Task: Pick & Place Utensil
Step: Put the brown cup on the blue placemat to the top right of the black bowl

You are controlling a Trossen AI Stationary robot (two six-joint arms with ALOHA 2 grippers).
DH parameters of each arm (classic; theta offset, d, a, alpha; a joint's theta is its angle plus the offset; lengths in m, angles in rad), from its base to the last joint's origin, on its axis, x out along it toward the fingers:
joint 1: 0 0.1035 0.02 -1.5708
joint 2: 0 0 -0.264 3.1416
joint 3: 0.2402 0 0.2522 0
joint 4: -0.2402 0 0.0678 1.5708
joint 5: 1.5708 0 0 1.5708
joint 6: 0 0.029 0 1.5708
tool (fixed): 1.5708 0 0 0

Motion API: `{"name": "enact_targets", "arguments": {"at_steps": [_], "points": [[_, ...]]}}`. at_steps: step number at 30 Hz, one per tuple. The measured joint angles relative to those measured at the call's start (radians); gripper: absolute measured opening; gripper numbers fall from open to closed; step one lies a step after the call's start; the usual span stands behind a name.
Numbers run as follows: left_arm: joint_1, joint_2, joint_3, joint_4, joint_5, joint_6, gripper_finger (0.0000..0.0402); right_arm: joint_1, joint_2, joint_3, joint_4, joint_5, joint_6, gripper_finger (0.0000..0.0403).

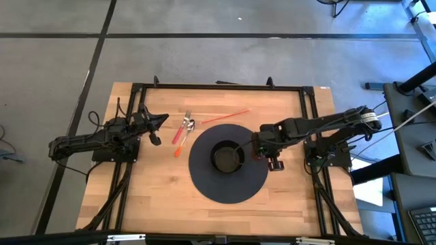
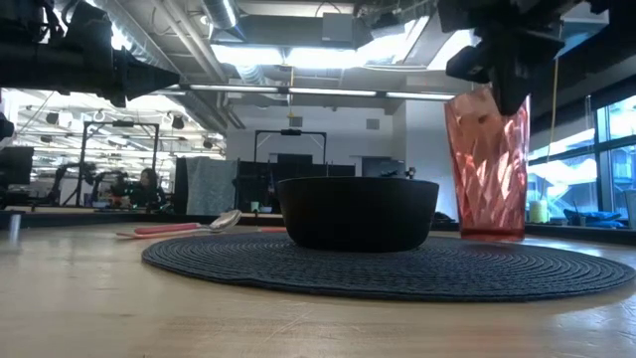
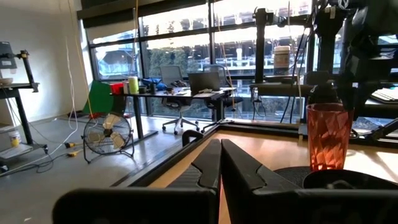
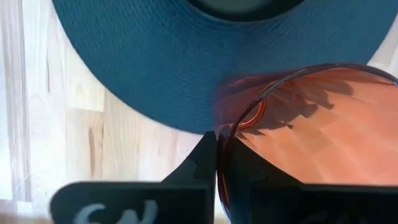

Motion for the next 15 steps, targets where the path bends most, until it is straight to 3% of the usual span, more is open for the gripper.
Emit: {"name": "enact_targets", "arguments": {"at_steps": [15], "points": [[0.000, 0.000, 0.000, 0.000, 0.000, 0.000, 0.0008, -0.029, 0.000, -0.010, 0.052, 0.002, -0.003, 0.0017]]}}
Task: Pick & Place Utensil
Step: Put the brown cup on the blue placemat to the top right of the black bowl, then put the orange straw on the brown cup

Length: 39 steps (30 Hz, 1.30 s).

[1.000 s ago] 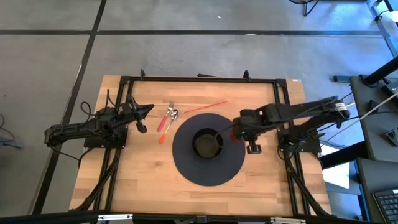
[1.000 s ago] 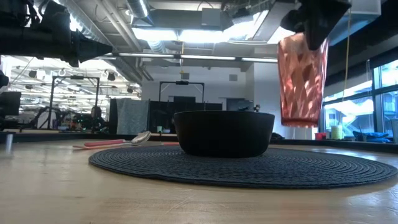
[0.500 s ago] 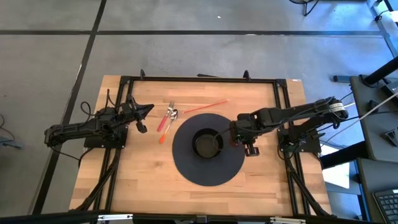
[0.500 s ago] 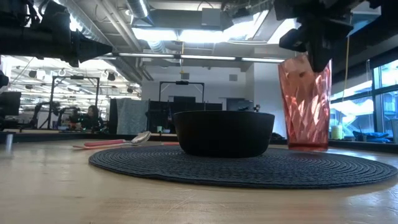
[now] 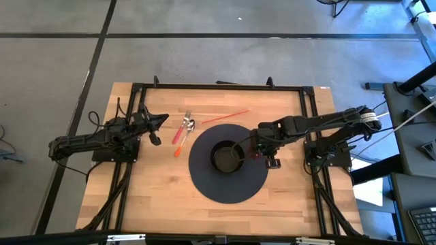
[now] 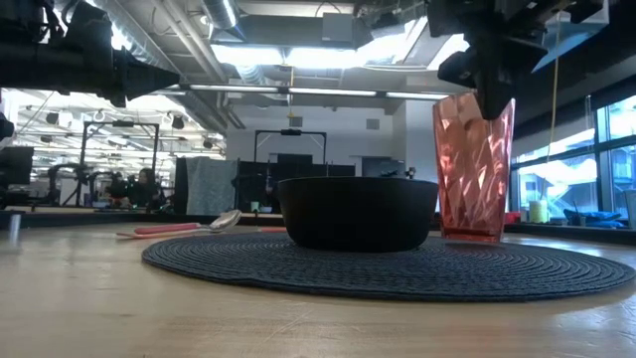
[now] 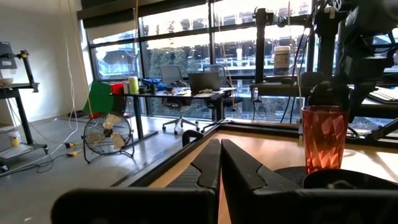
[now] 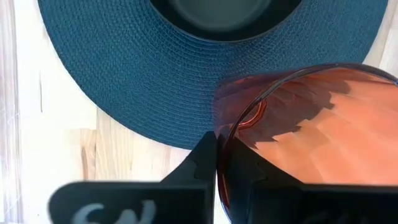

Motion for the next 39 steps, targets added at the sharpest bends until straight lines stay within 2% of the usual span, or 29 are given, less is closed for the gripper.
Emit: {"name": "enact_targets", "arguments": {"at_steps": [9, 21, 32, 35, 39], "points": [[0.000, 0.000, 0.000, 0.000, 0.000, 0.000, 0.0008, 0.001, 0.045, 0.004, 0.008, 0.000, -0.004, 0.0018], [0.000, 0.000, 0.000, 0.000, 0.000, 0.001, 0.0007, 0.000, 0.060, 0.001, -0.002, 0.000, -0.061, 0.0077], [0.000, 0.000, 0.000, 0.000, 0.000, 0.001, 0.0005, 0.000, 0.056, 0.158, -0.100, 0.000, -0.099, 0.0108], [0.000, 0.000, 0.000, -0.001, 0.000, 0.001, 0.0006, 0.005, 0.001, 0.174, -0.006, -0.012, -0.175, 0.0104], [0.000, 0.000, 0.001, -0.016, 0.000, 0.001, 0.0004, 0.005, -0.141, 0.135, 0.206, -0.057, -0.277, 0.0085]]}}
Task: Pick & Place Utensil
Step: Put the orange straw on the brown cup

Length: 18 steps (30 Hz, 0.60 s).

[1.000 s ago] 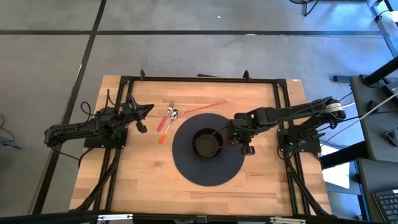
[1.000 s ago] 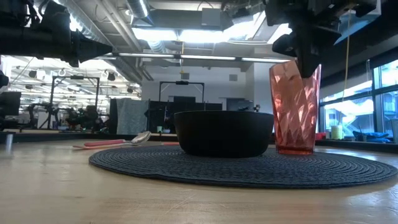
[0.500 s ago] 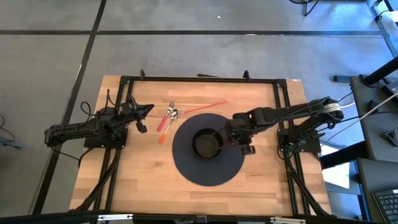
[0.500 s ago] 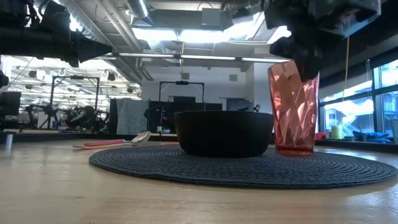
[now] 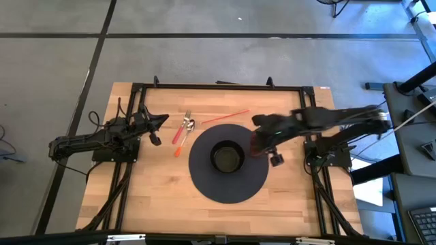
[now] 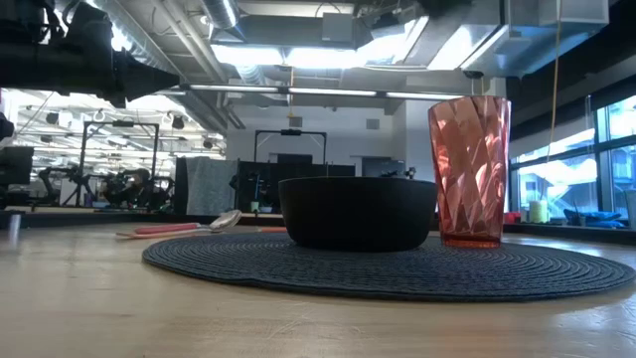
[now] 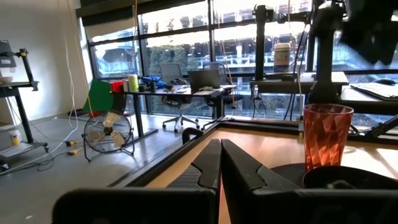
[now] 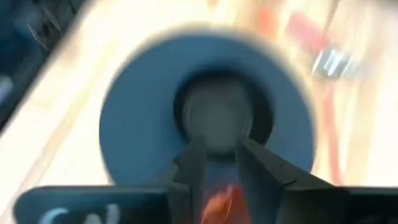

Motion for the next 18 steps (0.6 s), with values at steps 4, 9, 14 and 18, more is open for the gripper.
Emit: {"name": "enact_targets", "arguments": {"at_steps": [4, 9, 14, 18], "points": [[0.000, 0.000, 0.000, -0.015, 0.000, 0.000, 0.0004, -0.032, -0.166, -0.106, 0.218, -0.043, -0.024, 0.0046], [0.000, 0.000, 0.000, -0.016, 0.000, 0.000, 0.0008, -0.082, -0.377, -0.309, 0.428, -0.107, 0.022, 0.0008], [0.000, 0.000, 0.000, 0.001, -0.019, 0.001, 0.0006, -0.135, -0.535, -0.600, 0.703, -0.189, 0.048, 0.0004], [0.000, 0.000, 0.000, 0.002, -0.028, 0.000, 0.0007, -0.170, -0.626, -0.782, 0.865, -0.255, 0.073, 0.0004]]}}
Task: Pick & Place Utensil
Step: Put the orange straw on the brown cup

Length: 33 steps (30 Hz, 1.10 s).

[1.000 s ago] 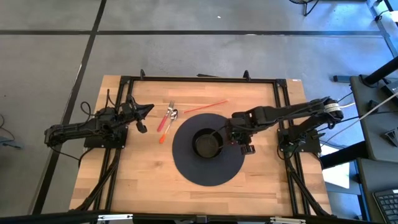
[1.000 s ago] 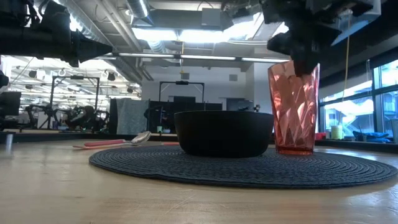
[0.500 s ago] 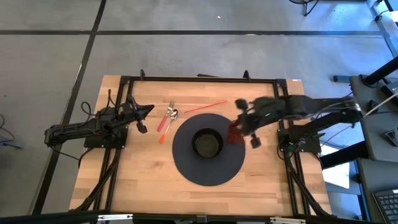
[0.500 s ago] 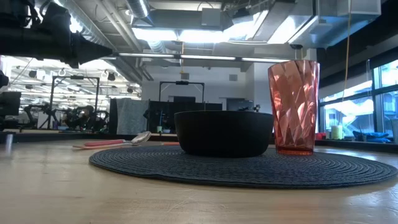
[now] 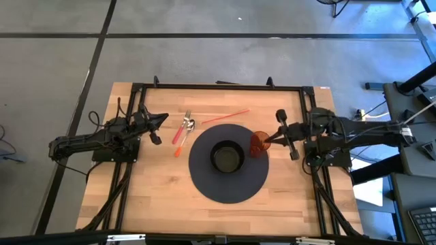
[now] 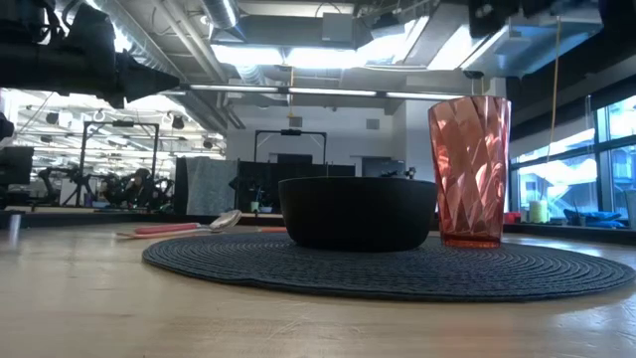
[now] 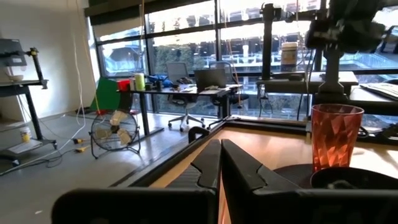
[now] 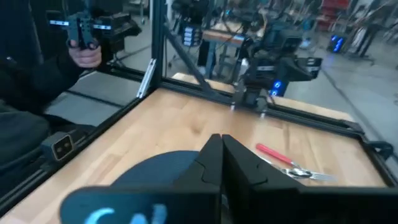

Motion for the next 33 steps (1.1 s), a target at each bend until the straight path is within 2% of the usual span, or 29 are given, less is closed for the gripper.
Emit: {"name": "enact_targets", "arguments": {"at_steps": [9, 15, 23, 33], "points": [[0.000, 0.000, 0.000, 0.015, -0.051, 0.000, 0.0007, -0.028, -0.209, -0.346, 0.377, -0.001, 0.066, 0.0002], [0.000, 0.000, 0.000, 0.015, -0.051, 0.000, 0.0007, -0.028, -0.294, -0.415, 0.345, 0.079, 0.087, 0.0002], [0.000, 0.000, 0.000, 0.015, -0.051, 0.000, 0.0009, -0.028, -0.302, -0.417, 0.306, 0.086, 0.095, 0.0002], [0.000, 0.000, 0.000, 0.015, -0.055, 0.000, 0.0005, -0.028, -0.302, -0.534, 0.424, 0.164, 0.096, 0.0002]]}}
